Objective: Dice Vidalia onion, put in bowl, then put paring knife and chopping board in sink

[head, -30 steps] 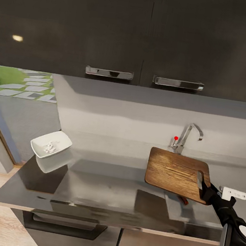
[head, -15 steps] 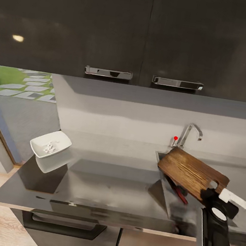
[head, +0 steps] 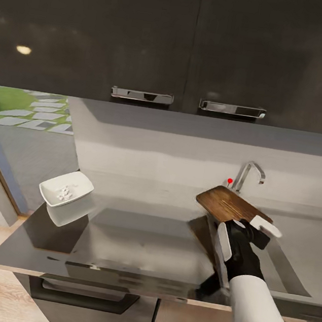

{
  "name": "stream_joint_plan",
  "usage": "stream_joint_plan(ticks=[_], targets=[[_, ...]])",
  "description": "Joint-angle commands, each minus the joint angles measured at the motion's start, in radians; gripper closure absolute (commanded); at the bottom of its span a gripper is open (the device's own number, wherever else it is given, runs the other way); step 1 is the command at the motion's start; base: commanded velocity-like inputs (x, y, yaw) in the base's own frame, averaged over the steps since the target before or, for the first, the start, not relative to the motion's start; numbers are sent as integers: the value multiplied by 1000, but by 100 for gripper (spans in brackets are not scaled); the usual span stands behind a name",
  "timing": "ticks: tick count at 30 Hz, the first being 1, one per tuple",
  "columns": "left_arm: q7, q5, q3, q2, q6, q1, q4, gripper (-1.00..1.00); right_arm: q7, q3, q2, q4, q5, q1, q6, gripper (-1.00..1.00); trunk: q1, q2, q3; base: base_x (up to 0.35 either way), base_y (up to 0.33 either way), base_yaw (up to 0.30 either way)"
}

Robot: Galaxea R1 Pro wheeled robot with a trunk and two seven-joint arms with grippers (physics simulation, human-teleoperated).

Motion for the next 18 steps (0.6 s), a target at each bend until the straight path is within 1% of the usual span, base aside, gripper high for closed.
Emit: stream_joint_plan(ticks=[1, 2, 3, 4, 6, 7, 8, 10, 15, 18], targets=[[5, 10, -8, 2, -2, 0, 0, -100, -37, -1, -5, 2, -28, -5, -1, 100, 1, -2, -2, 0, 0, 0], [5, 10, -8, 2, -2, 0, 1, -100, -63, -1, -14, 4, -63, -8, -6, 100, 1, -2, -2, 0, 0, 0], [5, 10, -8, 2, -2, 0, 3, -100, -88, -1, -29, 7, -115, -11, -12, 100, 1, -2, -2, 0, 0, 0], [5, 10, -8, 2, -2, 0, 5, -100, -99, -1, -37, 9, -140, -11, -19, 100, 1, -2, -2, 0, 0, 0], [5, 10, -8, 2, -2, 0, 7, -100, -125, -1, -47, 21, -169, -12, -45, 100, 1, -2, -2, 0, 0, 0], [5, 10, -8, 2, -2, 0, 7, -100, -142, -1, -49, 29, -177, -13, -63, 100, 1, -2, -2, 0, 0, 0], [5, 10, -9, 2, -2, 0, 7, -100, -180, -1, -51, 53, -185, -13, -97, 100, 1, -2, -2, 0, 0, 0], [5, 10, -9, 2, -2, 0, 7, -100, -205, -1, -53, 90, -190, -13, -128, 100, 1, -2, -2, 0, 0, 0], [5, 10, -9, 2, -2, 0, 8, -100, -222, -1, -51, 186, -194, -13, -229, 100, 1, -2, -2, 0, 0, 0], [5, 10, -9, 2, -2, 0, 8, -100, -224, -6, -49, 211, -195, -13, -259, 100, 1, -2, -2, 0, 0, 0]])
